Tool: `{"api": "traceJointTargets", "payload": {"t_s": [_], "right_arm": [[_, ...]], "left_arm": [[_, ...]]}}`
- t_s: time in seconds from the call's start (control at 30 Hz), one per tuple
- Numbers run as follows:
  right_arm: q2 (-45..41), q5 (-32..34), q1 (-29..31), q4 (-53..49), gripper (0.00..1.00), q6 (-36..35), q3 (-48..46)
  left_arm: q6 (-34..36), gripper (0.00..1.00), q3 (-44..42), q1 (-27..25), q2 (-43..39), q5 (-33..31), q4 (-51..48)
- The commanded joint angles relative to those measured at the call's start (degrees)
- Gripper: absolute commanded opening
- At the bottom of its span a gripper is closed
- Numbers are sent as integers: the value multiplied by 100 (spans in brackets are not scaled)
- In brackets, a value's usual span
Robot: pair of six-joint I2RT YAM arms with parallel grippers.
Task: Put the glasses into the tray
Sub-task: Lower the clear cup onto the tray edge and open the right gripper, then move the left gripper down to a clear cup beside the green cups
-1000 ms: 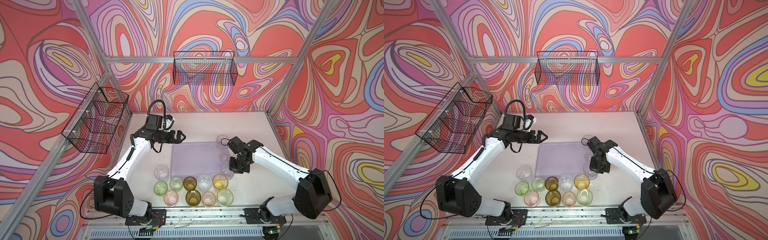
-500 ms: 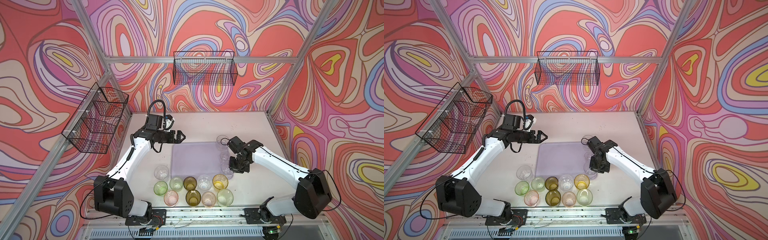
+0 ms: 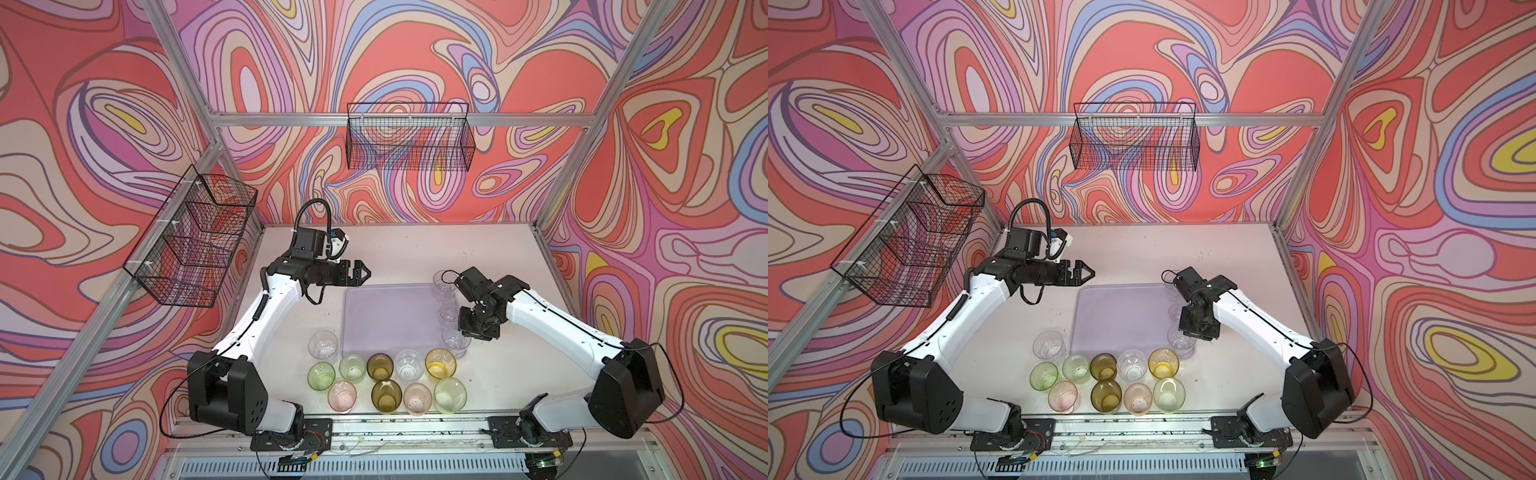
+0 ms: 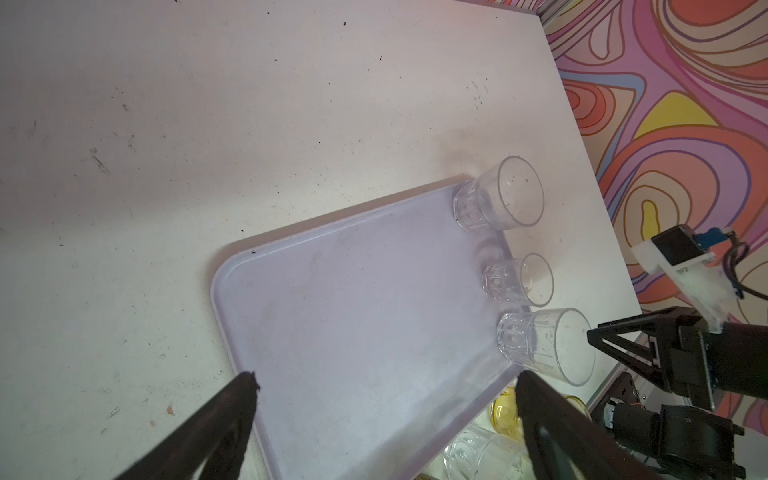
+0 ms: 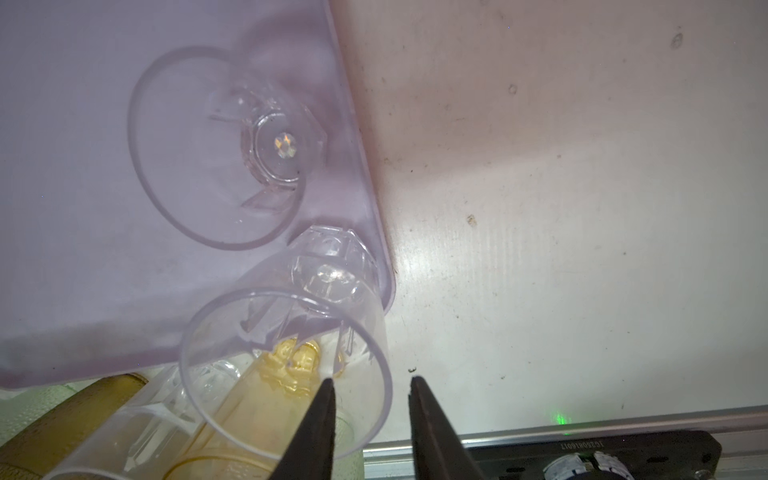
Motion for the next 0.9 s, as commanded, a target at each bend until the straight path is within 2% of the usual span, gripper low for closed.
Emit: {"api": "traceJointTargets", "payload": {"t_s": [0.0, 0.37, 0.87], "right_arm": [[-130, 395, -14, -126, 32, -161, 313], [-375, 864, -14, 591, 38, -664, 534], [-306, 1223, -40, 1445, 40, -1399, 640]], "left_arm": [[103, 100, 156, 31, 104, -37, -245], [117, 100, 164, 32, 144, -267, -268], [-20, 100, 571, 23, 89, -938, -1170]]}}
